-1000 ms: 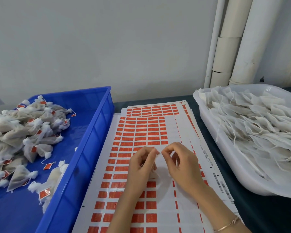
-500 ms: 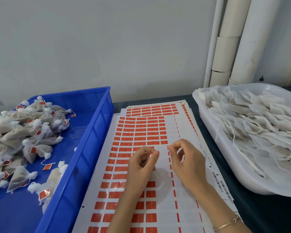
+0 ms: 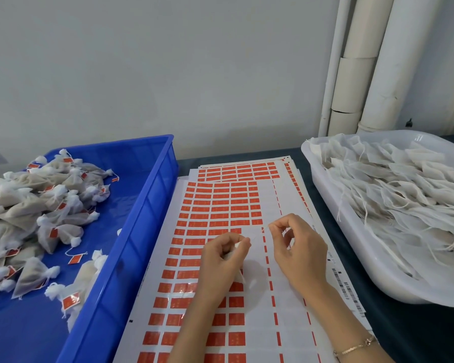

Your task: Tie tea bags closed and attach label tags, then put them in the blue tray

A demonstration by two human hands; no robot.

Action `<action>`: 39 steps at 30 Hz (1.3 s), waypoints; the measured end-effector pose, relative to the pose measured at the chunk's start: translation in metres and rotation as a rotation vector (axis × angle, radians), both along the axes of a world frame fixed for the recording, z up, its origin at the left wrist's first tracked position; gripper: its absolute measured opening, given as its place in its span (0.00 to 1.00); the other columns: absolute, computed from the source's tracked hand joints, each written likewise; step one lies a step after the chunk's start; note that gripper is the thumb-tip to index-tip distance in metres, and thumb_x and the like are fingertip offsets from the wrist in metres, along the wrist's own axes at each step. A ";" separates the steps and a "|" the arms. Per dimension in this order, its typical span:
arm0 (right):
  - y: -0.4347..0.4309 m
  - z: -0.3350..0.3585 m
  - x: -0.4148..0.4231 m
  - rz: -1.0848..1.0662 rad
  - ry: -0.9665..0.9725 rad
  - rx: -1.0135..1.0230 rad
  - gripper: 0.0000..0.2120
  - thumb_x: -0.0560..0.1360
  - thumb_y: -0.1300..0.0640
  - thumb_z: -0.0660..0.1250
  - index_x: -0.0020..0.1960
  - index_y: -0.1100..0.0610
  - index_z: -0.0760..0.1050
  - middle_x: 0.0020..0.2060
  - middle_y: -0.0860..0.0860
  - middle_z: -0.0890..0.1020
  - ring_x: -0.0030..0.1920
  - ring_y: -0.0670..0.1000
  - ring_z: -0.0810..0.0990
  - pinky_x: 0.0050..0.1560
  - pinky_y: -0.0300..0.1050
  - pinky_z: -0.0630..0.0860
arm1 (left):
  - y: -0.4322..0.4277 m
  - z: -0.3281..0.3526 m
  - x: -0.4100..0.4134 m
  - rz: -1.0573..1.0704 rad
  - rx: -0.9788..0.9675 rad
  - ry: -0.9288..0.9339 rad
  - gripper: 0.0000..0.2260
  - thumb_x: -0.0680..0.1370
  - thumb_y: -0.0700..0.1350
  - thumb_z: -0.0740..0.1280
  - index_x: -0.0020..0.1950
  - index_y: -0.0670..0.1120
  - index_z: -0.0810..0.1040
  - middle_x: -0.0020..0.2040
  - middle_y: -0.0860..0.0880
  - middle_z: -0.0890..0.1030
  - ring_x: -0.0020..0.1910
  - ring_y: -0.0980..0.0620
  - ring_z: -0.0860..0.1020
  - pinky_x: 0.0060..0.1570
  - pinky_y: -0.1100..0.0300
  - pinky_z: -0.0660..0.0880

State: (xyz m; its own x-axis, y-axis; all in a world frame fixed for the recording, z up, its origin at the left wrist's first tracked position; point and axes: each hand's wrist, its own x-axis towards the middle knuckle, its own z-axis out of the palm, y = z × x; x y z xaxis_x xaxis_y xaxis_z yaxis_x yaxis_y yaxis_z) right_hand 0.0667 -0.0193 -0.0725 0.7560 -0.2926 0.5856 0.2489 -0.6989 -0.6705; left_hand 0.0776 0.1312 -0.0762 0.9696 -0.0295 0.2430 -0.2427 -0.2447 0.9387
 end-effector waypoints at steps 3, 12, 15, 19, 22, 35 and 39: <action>-0.001 -0.001 0.002 0.046 0.047 0.040 0.07 0.73 0.52 0.71 0.43 0.45 0.73 0.38 0.35 0.77 0.34 0.42 0.78 0.35 0.26 0.69 | 0.000 -0.001 0.002 0.024 0.028 0.036 0.07 0.77 0.44 0.69 0.39 0.50 0.81 0.33 0.51 0.81 0.34 0.50 0.79 0.36 0.66 0.77; -0.012 -0.004 0.013 0.138 0.260 0.293 0.11 0.74 0.50 0.70 0.52 0.37 0.71 0.54 0.34 0.76 0.52 0.38 0.75 0.50 0.31 0.68 | 0.002 0.002 0.002 0.167 -0.081 0.101 0.08 0.79 0.44 0.65 0.41 0.44 0.78 0.31 0.47 0.80 0.27 0.53 0.77 0.30 0.69 0.75; -0.020 -0.008 0.024 -0.020 0.389 0.172 0.20 0.75 0.53 0.68 0.65 0.44 0.68 0.66 0.47 0.73 0.65 0.49 0.71 0.63 0.47 0.70 | 0.003 0.003 0.002 0.160 -0.109 0.122 0.07 0.79 0.44 0.64 0.43 0.45 0.78 0.30 0.49 0.79 0.24 0.54 0.77 0.28 0.69 0.74; -0.027 -0.009 0.038 -0.095 0.601 -0.037 0.32 0.75 0.45 0.67 0.74 0.50 0.59 0.72 0.51 0.67 0.70 0.55 0.66 0.68 0.54 0.67 | 0.003 0.003 0.002 0.140 -0.097 0.131 0.07 0.80 0.46 0.64 0.44 0.46 0.78 0.29 0.52 0.79 0.25 0.55 0.77 0.28 0.70 0.74; -0.023 -0.007 0.048 -0.115 0.632 -0.079 0.33 0.73 0.41 0.67 0.73 0.50 0.59 0.71 0.50 0.68 0.69 0.55 0.68 0.67 0.53 0.67 | 0.003 0.002 0.004 0.137 -0.084 0.127 0.07 0.80 0.46 0.64 0.44 0.46 0.78 0.31 0.50 0.79 0.25 0.55 0.77 0.28 0.69 0.74; -0.039 0.003 0.061 -0.035 0.539 0.672 0.39 0.65 0.49 0.79 0.68 0.46 0.60 0.46 0.41 0.73 0.37 0.40 0.75 0.29 0.38 0.68 | 0.000 -0.001 0.003 0.135 -0.090 0.113 0.05 0.79 0.47 0.66 0.44 0.48 0.79 0.35 0.48 0.80 0.31 0.51 0.78 0.32 0.68 0.76; -0.039 0.006 0.056 0.029 0.598 0.624 0.37 0.64 0.48 0.79 0.65 0.43 0.62 0.46 0.42 0.74 0.42 0.47 0.80 0.36 0.45 0.77 | -0.003 0.000 0.003 0.171 -0.099 0.102 0.02 0.79 0.47 0.66 0.50 0.53 0.78 0.37 0.50 0.80 0.33 0.52 0.79 0.31 0.69 0.76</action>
